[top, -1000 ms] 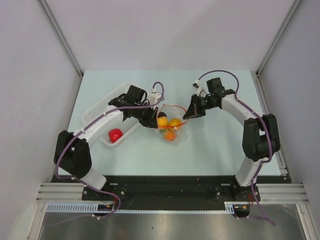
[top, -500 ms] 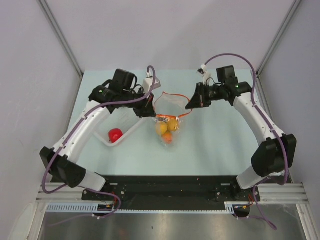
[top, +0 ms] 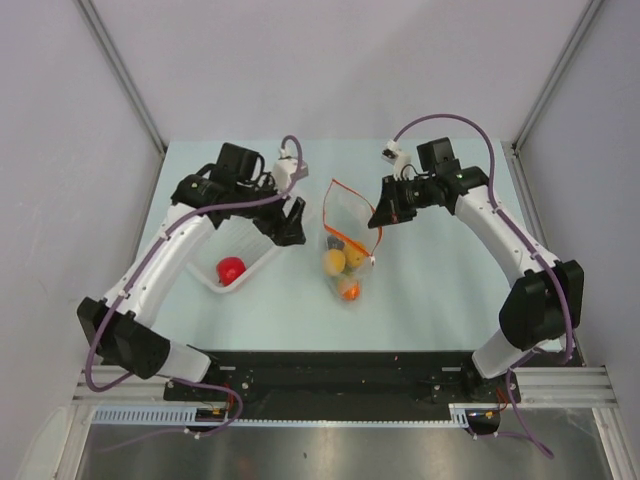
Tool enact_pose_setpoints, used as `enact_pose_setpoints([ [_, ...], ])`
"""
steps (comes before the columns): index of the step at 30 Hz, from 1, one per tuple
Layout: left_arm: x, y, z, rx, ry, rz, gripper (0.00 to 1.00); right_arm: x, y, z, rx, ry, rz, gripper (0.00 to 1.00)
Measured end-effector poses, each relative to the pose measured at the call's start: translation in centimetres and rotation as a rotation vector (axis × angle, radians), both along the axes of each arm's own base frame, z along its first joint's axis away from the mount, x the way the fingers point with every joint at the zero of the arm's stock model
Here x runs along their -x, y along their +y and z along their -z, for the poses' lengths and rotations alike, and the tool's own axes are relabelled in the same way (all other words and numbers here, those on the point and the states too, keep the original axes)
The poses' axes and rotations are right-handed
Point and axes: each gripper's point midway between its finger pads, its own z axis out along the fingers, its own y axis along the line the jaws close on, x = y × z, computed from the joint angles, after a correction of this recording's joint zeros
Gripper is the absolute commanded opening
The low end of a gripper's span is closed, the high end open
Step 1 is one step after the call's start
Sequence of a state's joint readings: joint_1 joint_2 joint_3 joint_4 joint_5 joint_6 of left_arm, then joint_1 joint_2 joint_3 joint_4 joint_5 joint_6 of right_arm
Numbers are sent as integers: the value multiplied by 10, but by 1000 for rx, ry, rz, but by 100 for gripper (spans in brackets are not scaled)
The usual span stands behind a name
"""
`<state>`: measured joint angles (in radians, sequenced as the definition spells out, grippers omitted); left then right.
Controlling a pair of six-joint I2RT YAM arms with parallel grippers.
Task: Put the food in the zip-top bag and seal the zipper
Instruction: Adjust the fake fruit in the zipper food storage bag, then pick up the fake fruit from the bin.
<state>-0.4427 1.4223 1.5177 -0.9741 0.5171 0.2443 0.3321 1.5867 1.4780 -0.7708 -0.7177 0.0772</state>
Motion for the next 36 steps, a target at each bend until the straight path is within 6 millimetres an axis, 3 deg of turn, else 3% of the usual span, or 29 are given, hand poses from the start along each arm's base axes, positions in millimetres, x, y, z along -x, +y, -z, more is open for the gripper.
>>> enact_pose_setpoints([
  [4,-31,58,12,9,19,-198,96,-1,-3,25,22,61,32,0],
  [7,-41,105,29,-35,14,-322,98,-2,-2,28,17,72,43,0],
  [10,-32,140,71,-133,68,-374,97,-5,1,26,3,66,52,0],
  [14,-22,167,123,-268,173,-388,98,-8,4,23,-12,59,63,0],
  [17,-22,177,147,-337,212,-370,99,-9,5,22,-17,57,65,0],
  [28,-23,191,197,-437,302,-333,92,-9,5,26,-10,59,69,0],
  [33,-21,190,207,-440,340,-325,70,-10,4,27,-6,60,72,0],
  [36,-28,188,195,-428,332,-332,61,-10,4,28,-4,61,74,0],
])
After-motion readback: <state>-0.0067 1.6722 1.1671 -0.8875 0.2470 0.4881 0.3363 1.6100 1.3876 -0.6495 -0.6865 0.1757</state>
